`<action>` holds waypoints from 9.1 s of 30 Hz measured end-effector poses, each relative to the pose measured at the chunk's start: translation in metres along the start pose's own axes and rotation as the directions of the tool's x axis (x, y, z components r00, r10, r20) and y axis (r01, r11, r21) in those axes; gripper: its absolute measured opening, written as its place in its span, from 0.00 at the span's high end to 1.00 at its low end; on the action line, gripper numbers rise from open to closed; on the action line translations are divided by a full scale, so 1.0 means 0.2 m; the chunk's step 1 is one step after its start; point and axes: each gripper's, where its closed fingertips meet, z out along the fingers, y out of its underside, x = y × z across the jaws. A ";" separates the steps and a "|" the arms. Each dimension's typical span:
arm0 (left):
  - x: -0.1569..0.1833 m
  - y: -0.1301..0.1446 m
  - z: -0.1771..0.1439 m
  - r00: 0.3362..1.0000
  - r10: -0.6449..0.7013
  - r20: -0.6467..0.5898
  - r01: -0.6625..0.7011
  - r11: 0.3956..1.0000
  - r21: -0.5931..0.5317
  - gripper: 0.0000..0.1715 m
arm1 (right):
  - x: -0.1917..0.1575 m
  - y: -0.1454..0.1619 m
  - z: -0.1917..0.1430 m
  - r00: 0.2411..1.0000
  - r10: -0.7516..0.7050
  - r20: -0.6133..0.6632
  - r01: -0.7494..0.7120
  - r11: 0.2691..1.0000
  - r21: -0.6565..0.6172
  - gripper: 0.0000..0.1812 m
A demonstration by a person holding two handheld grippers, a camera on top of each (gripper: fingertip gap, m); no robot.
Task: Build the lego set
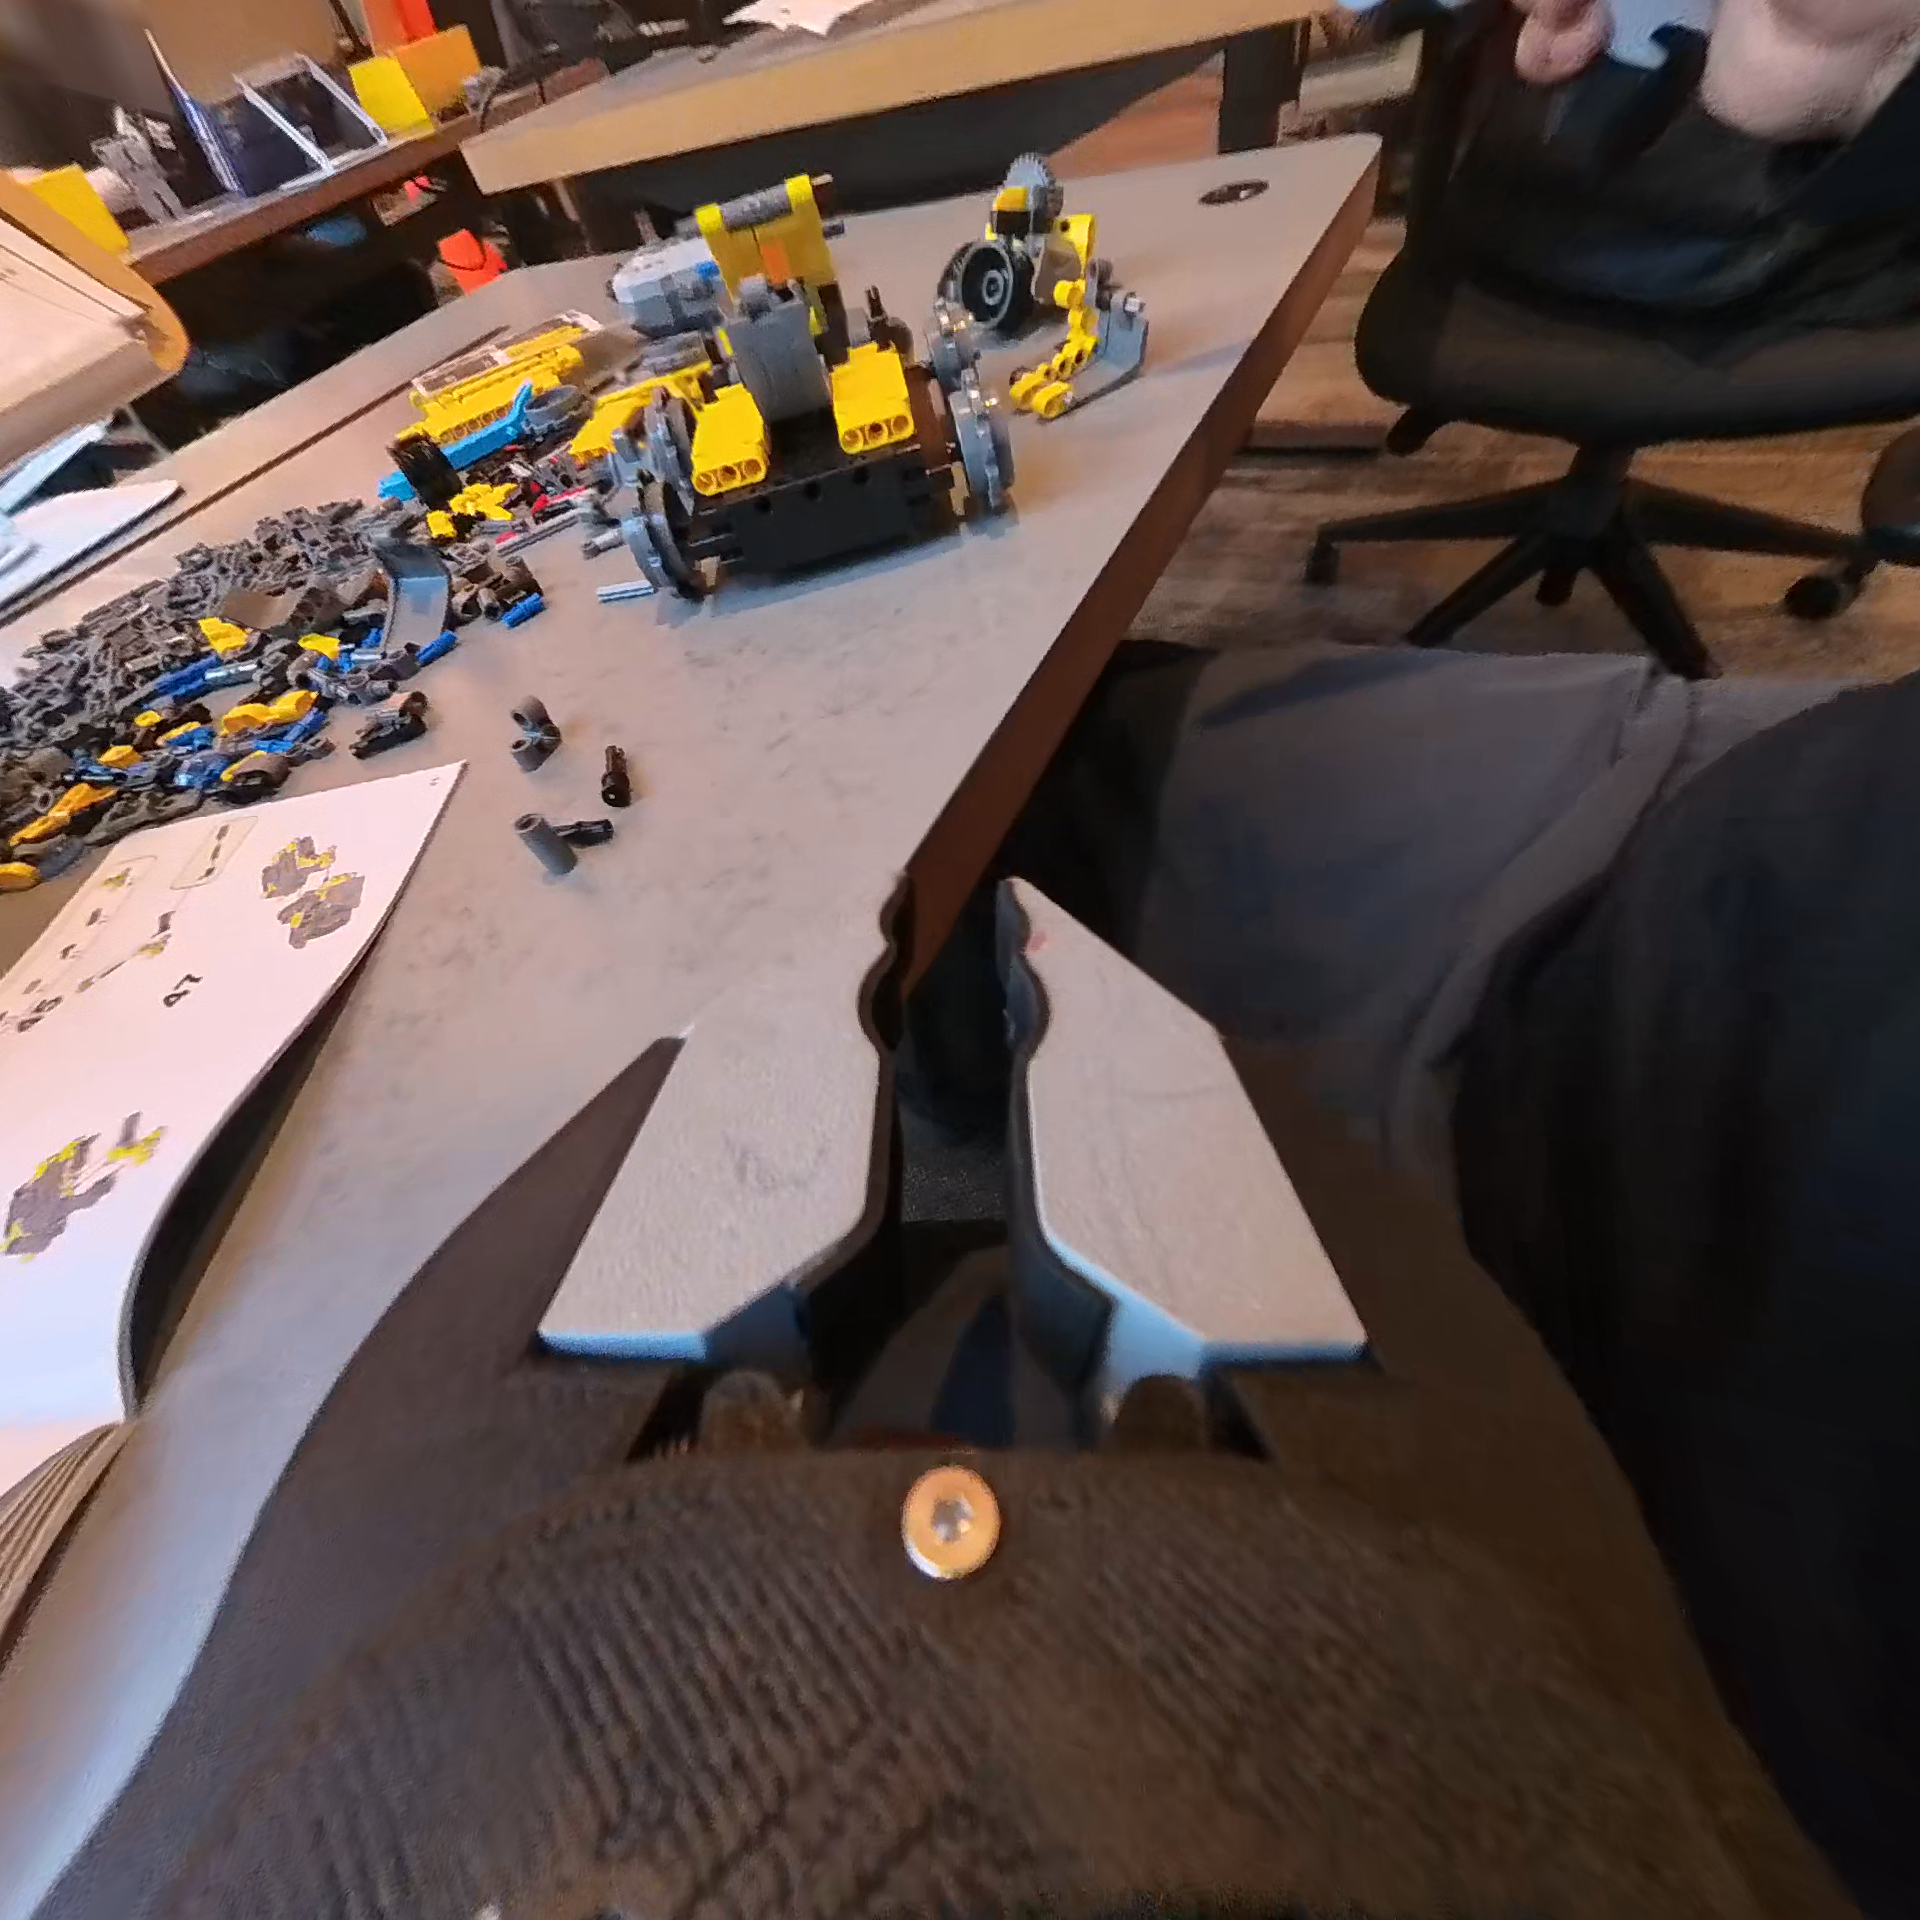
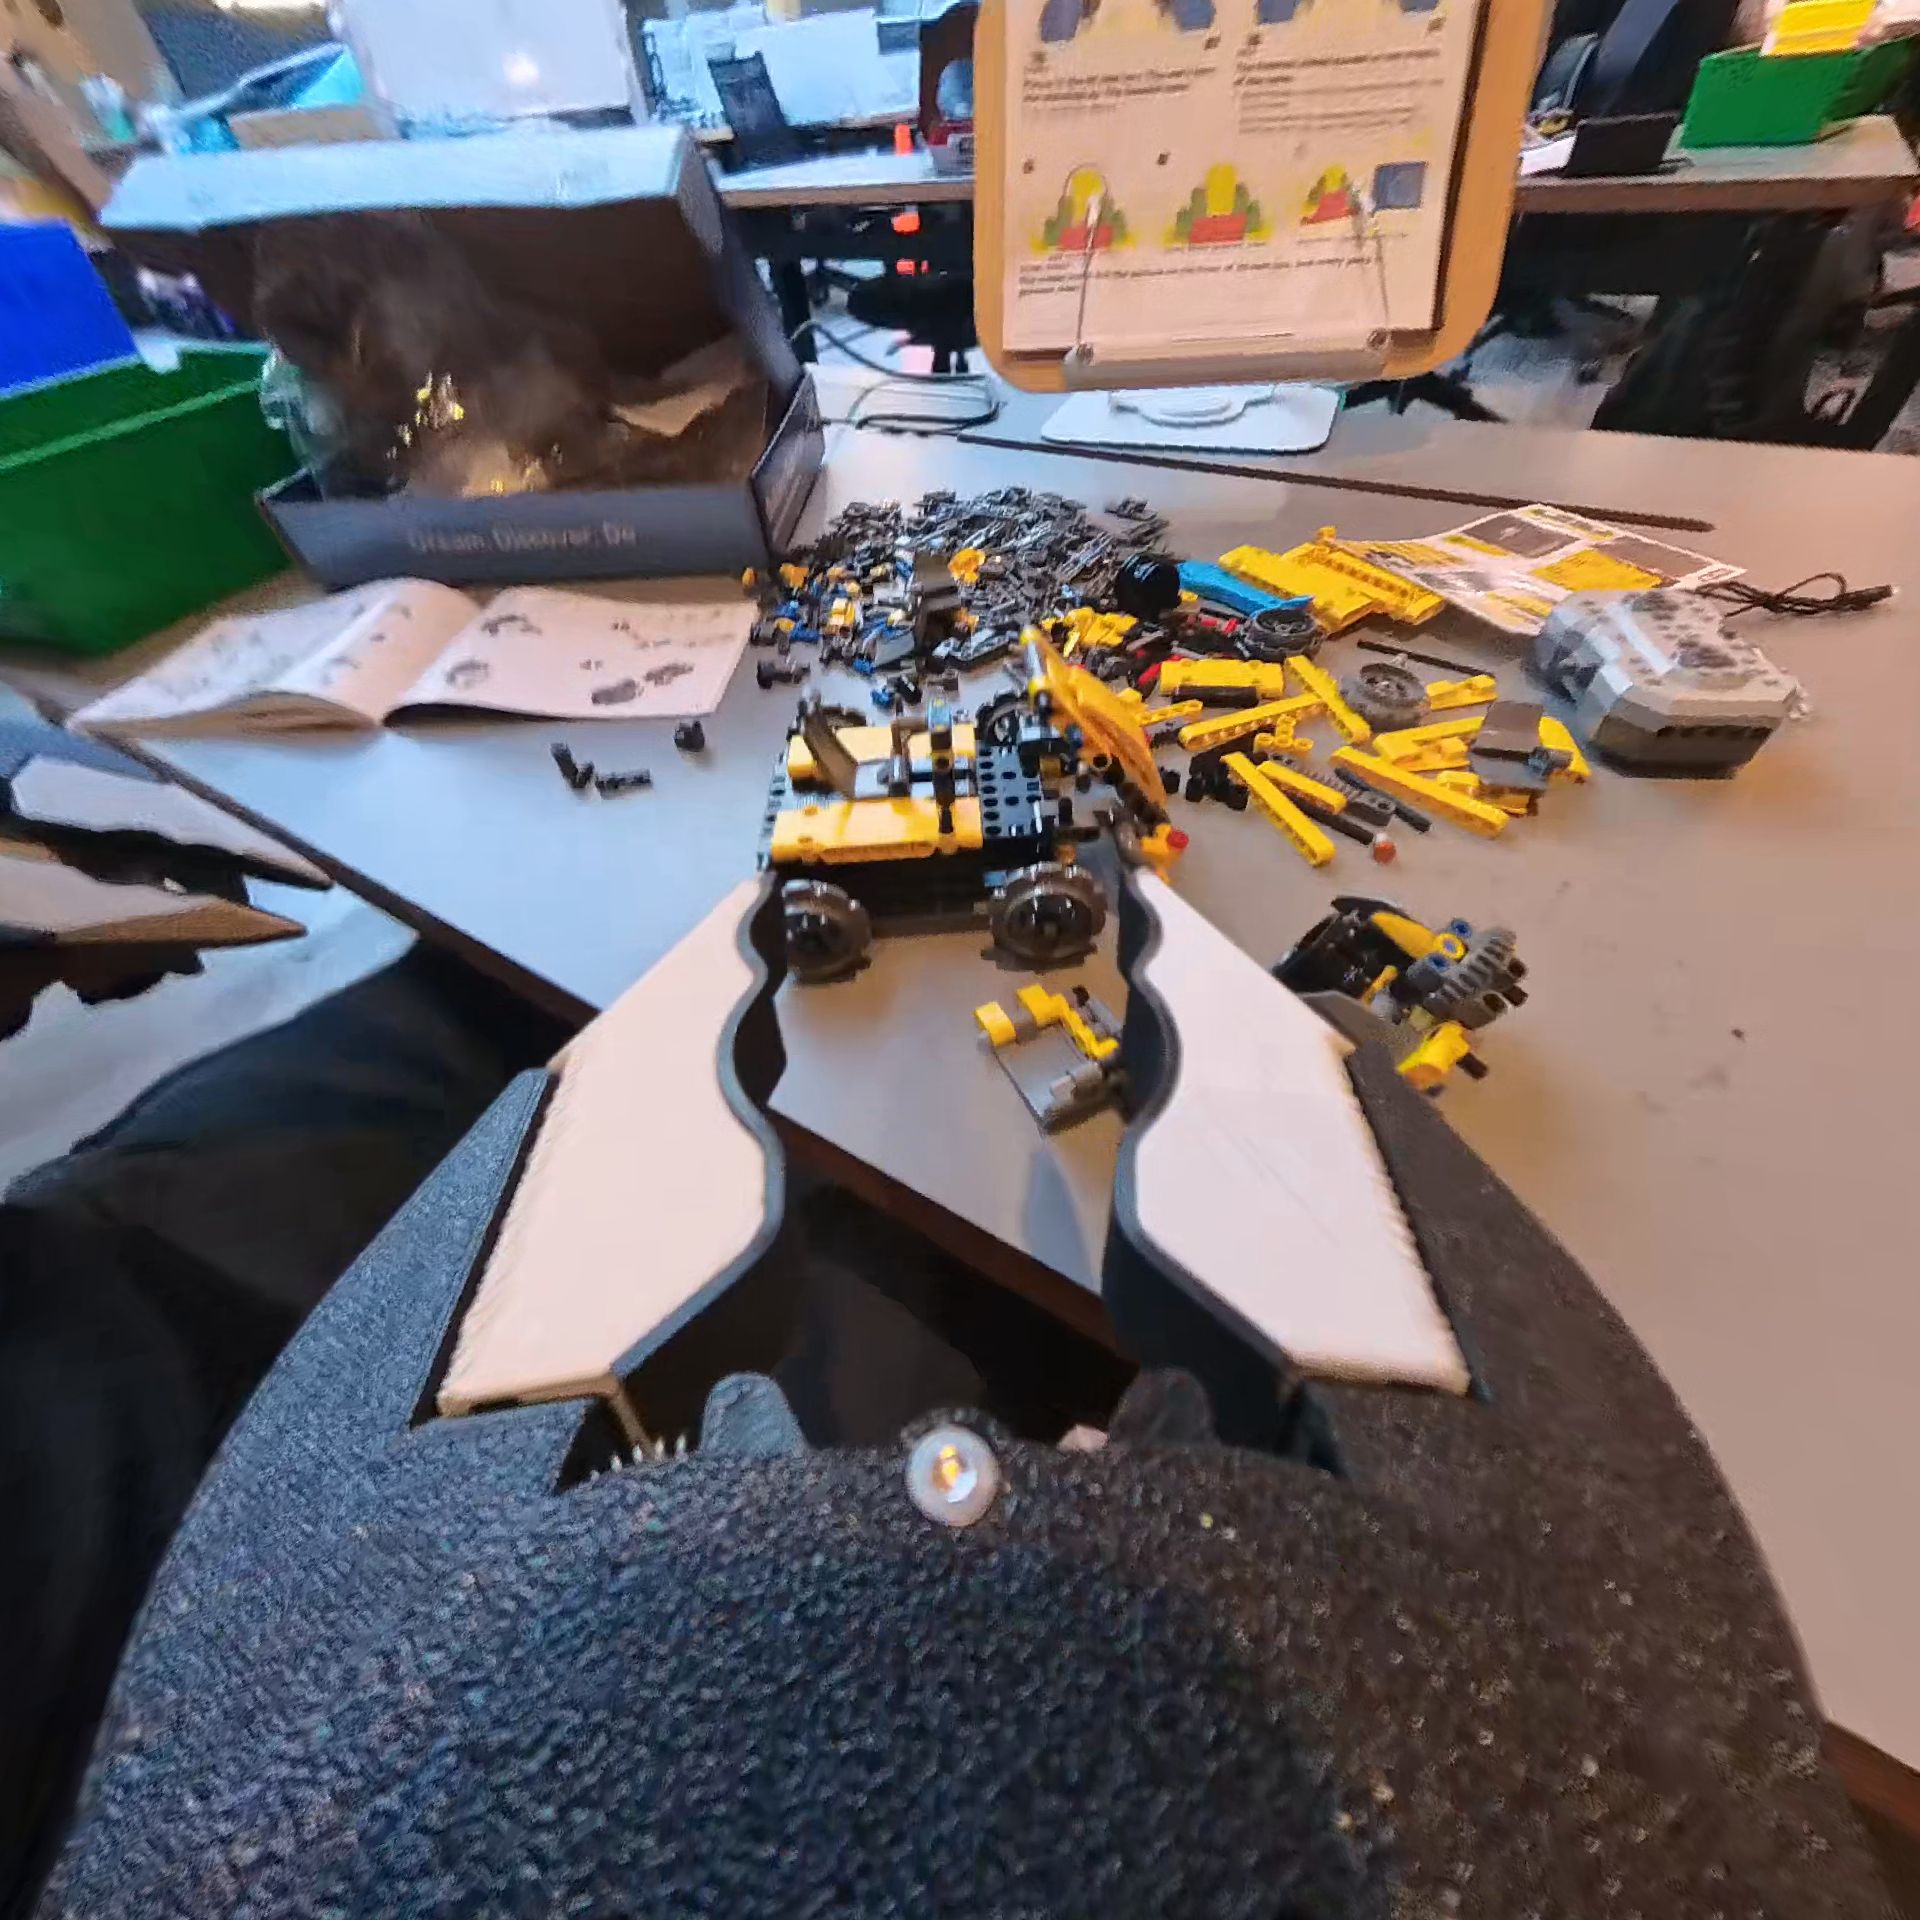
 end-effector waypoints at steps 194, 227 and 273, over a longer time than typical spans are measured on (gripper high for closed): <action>-0.26 0.05 -0.08 0.813 -0.581 0.024 0.577 0.811 0.092 0.69 | -0.90 0.26 1.08 0.908 -0.029 0.418 0.208 0.898 -0.389 0.75; -0.21 0.07 -0.03 0.805 -0.594 -0.011 0.593 0.803 0.062 0.71 | -0.35 0.06 0.27 0.974 -0.222 -0.046 0.217 0.970 -0.107 0.78; -0.24 -0.06 -0.12 0.886 -0.419 -0.200 0.430 0.903 0.014 0.56 | -0.91 -0.27 0.71 0.301 -0.953 -0.019 0.926 0.288 0.244 0.98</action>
